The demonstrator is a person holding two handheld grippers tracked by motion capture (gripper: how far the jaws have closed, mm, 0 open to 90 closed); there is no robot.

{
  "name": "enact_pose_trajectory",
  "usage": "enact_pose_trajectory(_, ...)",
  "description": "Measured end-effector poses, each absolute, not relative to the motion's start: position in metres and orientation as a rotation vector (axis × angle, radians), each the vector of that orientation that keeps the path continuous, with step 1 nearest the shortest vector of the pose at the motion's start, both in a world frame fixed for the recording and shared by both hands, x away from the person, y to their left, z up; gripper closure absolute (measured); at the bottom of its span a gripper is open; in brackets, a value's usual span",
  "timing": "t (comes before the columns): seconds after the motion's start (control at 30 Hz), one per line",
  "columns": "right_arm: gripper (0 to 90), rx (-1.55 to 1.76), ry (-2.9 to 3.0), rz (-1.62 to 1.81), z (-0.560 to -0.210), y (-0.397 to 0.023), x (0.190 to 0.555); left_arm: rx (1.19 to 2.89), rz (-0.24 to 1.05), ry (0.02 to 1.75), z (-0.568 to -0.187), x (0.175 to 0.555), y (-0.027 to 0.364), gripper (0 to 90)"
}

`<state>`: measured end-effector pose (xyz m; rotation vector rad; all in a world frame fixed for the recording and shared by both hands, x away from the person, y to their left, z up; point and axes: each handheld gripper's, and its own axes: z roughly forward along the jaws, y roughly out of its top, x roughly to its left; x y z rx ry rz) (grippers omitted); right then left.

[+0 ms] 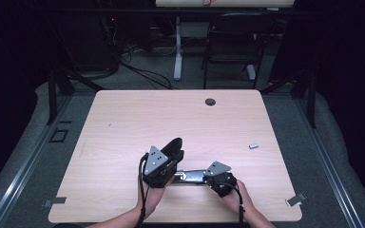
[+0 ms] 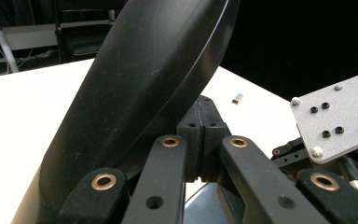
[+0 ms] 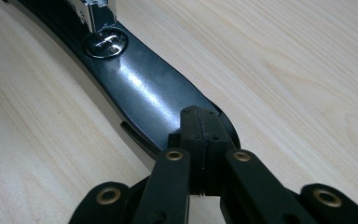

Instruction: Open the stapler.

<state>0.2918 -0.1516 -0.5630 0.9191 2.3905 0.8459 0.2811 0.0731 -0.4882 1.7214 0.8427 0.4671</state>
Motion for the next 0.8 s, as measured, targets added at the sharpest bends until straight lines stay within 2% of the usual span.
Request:
enact_pose_trajectory(0.43,90.0,0.912,2.394,0.835,-0.563,-0.151,0.292,1.696,0.452,0.867,-0.482,0.283,0.086,90.0)
enact_pose_trajectory(0.8,90.0,0.911,2.395,0.835,-0.563,-0.151,0.292,1.665,0.489,0.88,-0.477,0.28,0.101,90.0)
